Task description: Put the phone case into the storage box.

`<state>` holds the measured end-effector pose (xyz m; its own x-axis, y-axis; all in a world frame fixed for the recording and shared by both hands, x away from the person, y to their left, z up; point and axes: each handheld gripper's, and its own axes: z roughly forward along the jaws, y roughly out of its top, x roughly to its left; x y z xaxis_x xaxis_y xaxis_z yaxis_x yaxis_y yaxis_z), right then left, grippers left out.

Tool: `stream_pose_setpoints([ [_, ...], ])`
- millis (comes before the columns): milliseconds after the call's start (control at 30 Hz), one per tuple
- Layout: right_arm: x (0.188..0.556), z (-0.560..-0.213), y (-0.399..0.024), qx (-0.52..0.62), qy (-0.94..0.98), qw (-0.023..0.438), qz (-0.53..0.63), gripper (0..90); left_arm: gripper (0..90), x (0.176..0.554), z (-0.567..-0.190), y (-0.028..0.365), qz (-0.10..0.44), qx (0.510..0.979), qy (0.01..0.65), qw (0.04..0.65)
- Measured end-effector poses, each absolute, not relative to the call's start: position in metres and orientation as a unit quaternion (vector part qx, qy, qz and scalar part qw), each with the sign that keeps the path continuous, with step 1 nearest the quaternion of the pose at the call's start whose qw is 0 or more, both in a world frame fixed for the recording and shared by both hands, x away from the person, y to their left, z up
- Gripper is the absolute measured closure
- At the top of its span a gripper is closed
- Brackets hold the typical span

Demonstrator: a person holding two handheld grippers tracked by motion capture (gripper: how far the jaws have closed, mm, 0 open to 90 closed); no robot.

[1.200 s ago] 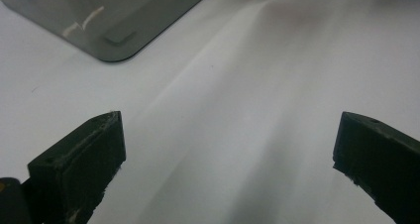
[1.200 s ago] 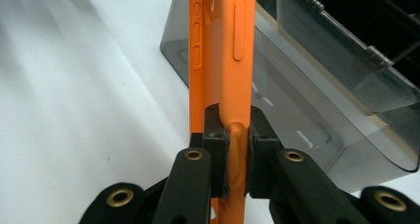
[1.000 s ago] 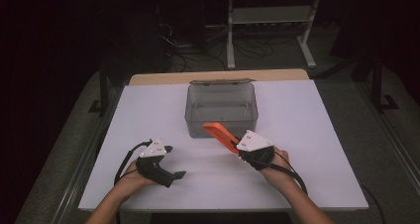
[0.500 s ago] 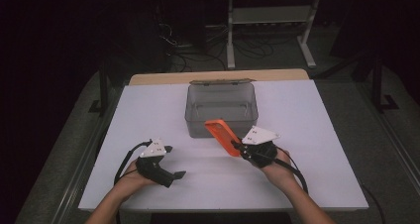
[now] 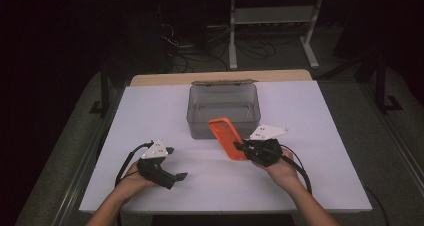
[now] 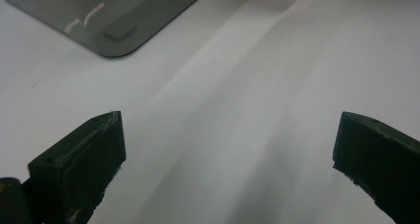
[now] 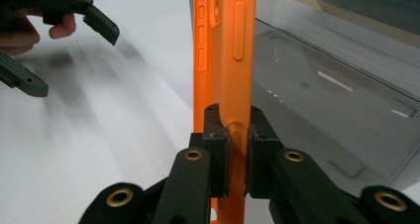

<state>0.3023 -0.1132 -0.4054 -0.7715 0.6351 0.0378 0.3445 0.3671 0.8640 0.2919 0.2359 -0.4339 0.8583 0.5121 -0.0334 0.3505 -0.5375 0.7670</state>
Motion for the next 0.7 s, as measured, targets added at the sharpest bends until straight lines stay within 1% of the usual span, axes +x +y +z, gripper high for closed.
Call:
stream_pose_setpoints([
  [400, 0.301, -0.402, -0.112, 0.296, 0.818, 0.15, 0.47, 80.9, 0.0, 0.292, -0.434, 0.237, 0.1, 0.87, 0.252, 0.412],
  [700, 0.305, -0.392, -0.114, 0.298, 0.815, 0.148, 0.475, 81.0, 0.0, 0.293, -0.436, 0.237, 0.1, 0.868, 0.256, 0.414],
])
